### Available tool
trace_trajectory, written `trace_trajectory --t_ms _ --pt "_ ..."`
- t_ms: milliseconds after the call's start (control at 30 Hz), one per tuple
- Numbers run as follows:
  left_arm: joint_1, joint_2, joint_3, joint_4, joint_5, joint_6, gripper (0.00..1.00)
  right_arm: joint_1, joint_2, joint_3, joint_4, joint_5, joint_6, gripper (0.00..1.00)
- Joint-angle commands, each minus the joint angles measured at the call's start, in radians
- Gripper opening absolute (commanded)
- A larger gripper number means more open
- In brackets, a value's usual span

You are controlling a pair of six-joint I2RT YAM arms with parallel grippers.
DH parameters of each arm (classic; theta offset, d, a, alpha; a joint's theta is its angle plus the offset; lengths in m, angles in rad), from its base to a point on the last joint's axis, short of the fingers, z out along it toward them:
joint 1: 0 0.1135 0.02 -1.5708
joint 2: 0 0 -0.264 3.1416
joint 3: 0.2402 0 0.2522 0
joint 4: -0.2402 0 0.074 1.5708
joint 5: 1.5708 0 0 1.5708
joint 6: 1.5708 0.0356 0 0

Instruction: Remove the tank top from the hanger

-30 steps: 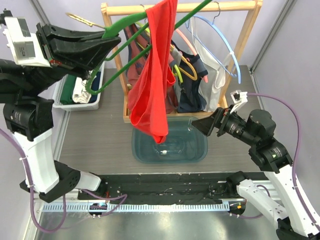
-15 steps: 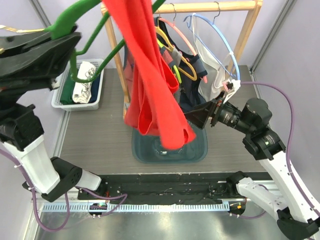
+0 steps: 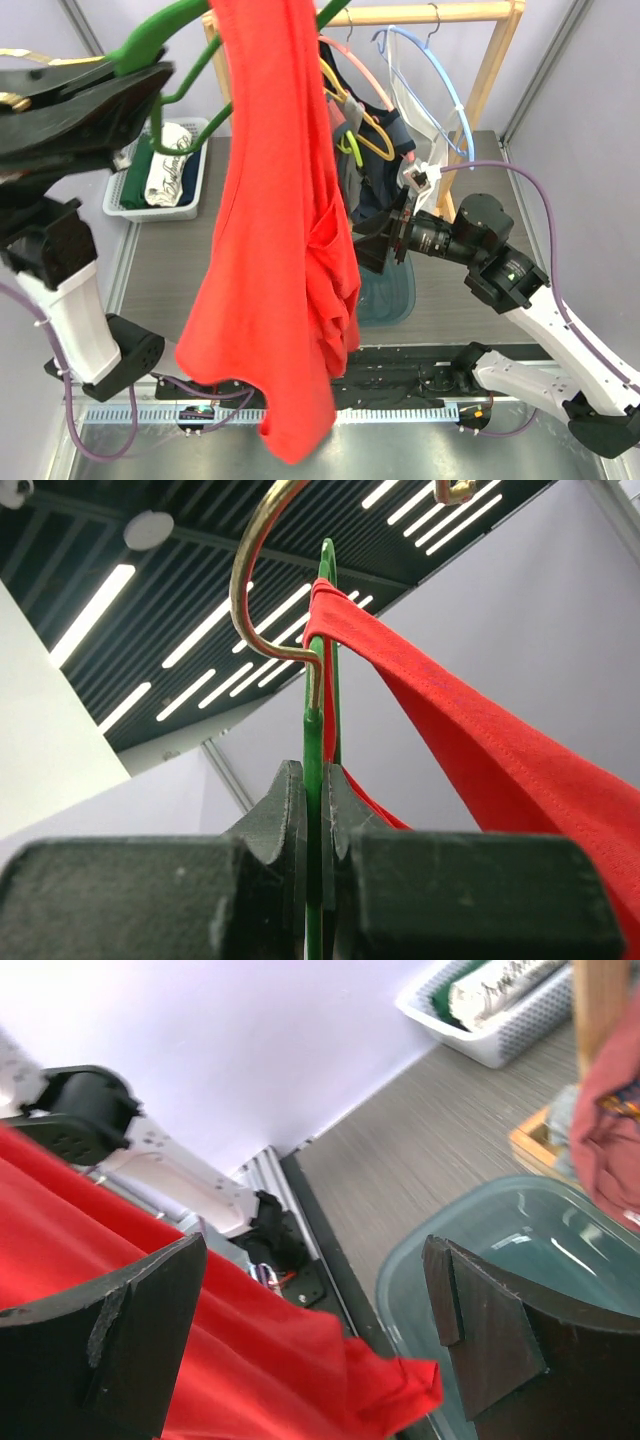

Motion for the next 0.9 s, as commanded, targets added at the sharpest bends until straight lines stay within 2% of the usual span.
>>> trace_trajectory --t_ms 0,167,300,433,600,867 --pt "0.007 0.049 -0.039 0.009 -0.036 0.032 0.0 0.014 -0.03 0.007 0.168 -0.07 0.039 1.0" --pt "0.001 0.07 -0.05 0.006 -0.039 0.037 0.0 0.014 -0.061 -0.008 0.333 -0.143 0.105 1.0" --pt "-0.004 0.09 -0.037 -0.006 -0.04 0.052 0.0 0.014 -0.079 -0.016 0.403 -0.156 0.131 1.0" --pt "-0.007 0.093 -0.043 -0.009 -0.03 0.061 0.0 0.014 -0.107 -0.024 0.335 -0.083 0.076 1.0" --pt "-0.013 0.086 -0.043 -0.018 -0.014 0.061 0.0 0.014 -0.154 -0.12 0.274 -0.048 0.042 1.0" --pt "-0.021 0.077 -0.043 -0.03 -0.01 0.066 0.0 0.018 -0.081 -0.22 0.137 0.013 -0.083 1.0"
